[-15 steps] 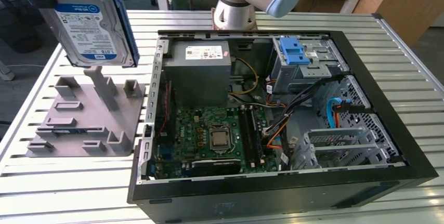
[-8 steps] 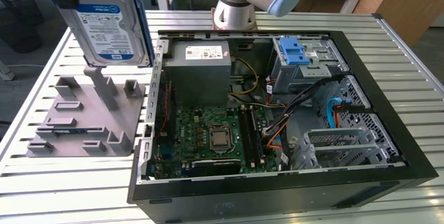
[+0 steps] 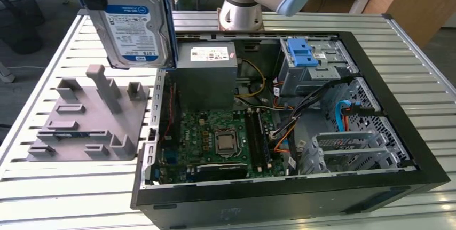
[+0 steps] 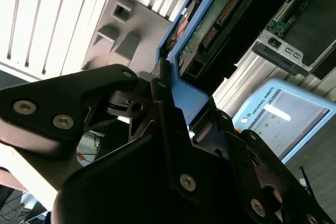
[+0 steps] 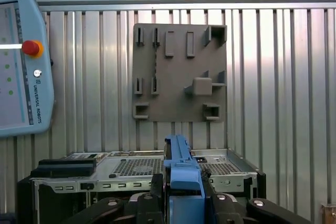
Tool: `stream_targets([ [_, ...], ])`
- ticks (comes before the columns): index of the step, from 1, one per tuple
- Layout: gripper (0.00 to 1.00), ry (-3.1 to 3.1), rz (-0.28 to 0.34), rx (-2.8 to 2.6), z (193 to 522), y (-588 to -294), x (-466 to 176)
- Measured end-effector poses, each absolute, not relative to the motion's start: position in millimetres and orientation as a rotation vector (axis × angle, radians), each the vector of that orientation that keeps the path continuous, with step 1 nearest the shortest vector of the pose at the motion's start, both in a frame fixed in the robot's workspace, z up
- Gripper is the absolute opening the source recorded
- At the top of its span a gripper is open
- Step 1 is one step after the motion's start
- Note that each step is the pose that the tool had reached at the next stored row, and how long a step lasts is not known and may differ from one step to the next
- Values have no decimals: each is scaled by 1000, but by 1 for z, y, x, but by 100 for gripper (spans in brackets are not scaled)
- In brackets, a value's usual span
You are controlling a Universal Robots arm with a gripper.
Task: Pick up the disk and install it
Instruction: 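Pick up the disk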
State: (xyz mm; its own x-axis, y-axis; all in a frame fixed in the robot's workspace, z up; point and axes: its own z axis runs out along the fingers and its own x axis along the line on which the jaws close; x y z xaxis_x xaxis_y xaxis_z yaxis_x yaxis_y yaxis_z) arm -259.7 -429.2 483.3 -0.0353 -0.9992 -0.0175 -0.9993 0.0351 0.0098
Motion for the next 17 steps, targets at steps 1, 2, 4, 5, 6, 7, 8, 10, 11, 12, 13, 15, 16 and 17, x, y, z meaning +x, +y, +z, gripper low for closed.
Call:
stream_targets([
  [1,36,2256,30,-2178,483,-429,-258],
  [2,36,2256,30,-2178,483,-429,-257],
  [4,36,2256,30,-2178,483,-429,-255],
  [5,36,2256,30,-2178,483,-429,-255],
  [6,36,2256,30,-2178,483,-429,-255],
  [7,36,2256,30,-2178,483,-429,-255],
  [8,36,2256,30,-2178,483,-429,-255],
  [10,36,2256,30,-2178,483,-429,-255],
  [11,36,2256,30,-2178,483,-429,-255],
  [12,36,2256,30,-2178,483,-429,-255],
  [13,36,2256,30,-2178,483,-429,-255],
  [15,36,2256,30,-2178,483,-429,-255],
  [16,36,2256,30,-2178,483,-429,-255],
  [17,36,2256,30,-2178,483,-429,-255],
])
